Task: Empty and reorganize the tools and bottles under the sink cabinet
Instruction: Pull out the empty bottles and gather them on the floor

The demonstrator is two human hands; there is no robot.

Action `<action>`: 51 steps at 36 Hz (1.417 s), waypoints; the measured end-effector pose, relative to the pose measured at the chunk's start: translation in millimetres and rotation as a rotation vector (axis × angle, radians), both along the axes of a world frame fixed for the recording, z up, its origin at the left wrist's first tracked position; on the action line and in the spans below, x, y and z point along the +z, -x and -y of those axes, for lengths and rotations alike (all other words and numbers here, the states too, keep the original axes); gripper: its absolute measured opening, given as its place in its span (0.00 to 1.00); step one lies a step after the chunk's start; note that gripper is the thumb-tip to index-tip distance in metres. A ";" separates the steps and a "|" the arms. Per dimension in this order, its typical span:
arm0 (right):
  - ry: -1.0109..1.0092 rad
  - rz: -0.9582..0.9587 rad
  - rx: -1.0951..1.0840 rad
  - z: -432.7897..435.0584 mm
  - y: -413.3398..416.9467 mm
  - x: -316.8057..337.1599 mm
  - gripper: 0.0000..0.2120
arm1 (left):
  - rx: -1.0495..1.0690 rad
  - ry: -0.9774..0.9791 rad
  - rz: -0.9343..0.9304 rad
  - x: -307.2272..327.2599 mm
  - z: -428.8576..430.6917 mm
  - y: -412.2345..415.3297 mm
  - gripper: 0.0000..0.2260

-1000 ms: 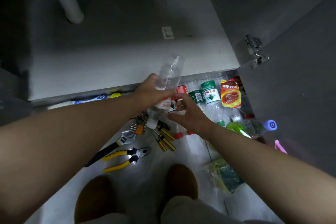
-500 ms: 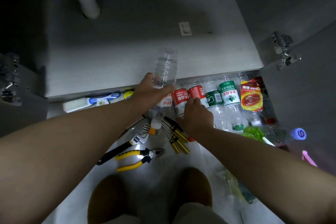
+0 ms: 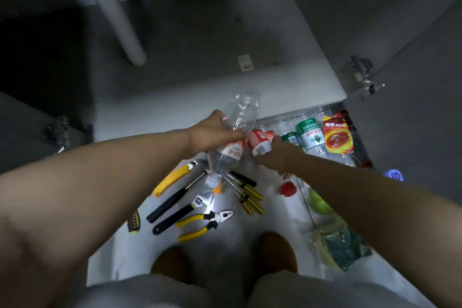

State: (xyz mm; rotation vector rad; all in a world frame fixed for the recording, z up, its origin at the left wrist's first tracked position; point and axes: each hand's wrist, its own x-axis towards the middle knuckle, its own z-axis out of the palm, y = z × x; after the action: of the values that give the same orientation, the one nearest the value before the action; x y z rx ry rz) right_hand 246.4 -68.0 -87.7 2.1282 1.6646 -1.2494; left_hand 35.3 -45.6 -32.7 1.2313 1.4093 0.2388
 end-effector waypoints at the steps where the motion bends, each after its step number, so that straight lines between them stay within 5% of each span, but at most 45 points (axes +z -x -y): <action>1: 0.001 -0.057 -0.027 3.8 -9.8 11.0 0.39 | -0.054 -0.014 -0.023 10.9 1.4 -6.1 0.24; 6: -0.084 -0.221 -0.264 41.6 -61.6 88.3 0.44 | -0.219 0.030 0.008 73.8 24.8 -43.4 0.26; 12: -0.220 -0.291 -0.474 109.1 -113.4 168.6 0.33 | -0.206 0.080 0.150 141.8 69.3 -94.1 0.40; 17: -0.190 -0.375 -0.580 176.7 -145.4 214.7 0.29 | -0.225 0.122 0.266 187.6 105.8 -138.4 0.23; 25: -0.134 -0.486 -0.610 305.4 -216.2 274.0 0.18 | -0.453 0.153 0.213 243.6 172.8 -216.9 0.21; 31: 0.001 -0.370 -0.691 409.2 -272.8 298.4 0.26 | -0.611 0.211 0.147 244.5 229.3 -271.0 0.26; 35: 0.176 -0.272 -0.717 465.3 -295.4 296.0 0.17 | -0.613 0.315 0.142 227.6 265.2 -298.3 0.29; 38: 0.230 -0.216 -0.764 491.6 -304.4 271.2 0.21 | -0.597 0.345 0.179 213.5 283.7 -309.4 0.32; 44: 0.033 -0.102 -0.984 492.2 -288.8 186.1 0.16 | -0.554 0.284 0.172 199.7 284.3 -315.5 0.29; 51: -0.035 0.095 -0.948 479.1 -269.7 124.2 0.15 | -0.534 0.266 0.112 194.8 283.3 -318.3 0.24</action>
State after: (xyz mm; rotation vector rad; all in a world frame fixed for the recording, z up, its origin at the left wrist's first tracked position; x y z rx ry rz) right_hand 516.1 -547.1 36.5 3.0581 0.5846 -1.2375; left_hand 353.6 -328.9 162.1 1.2981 0.9377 -0.2386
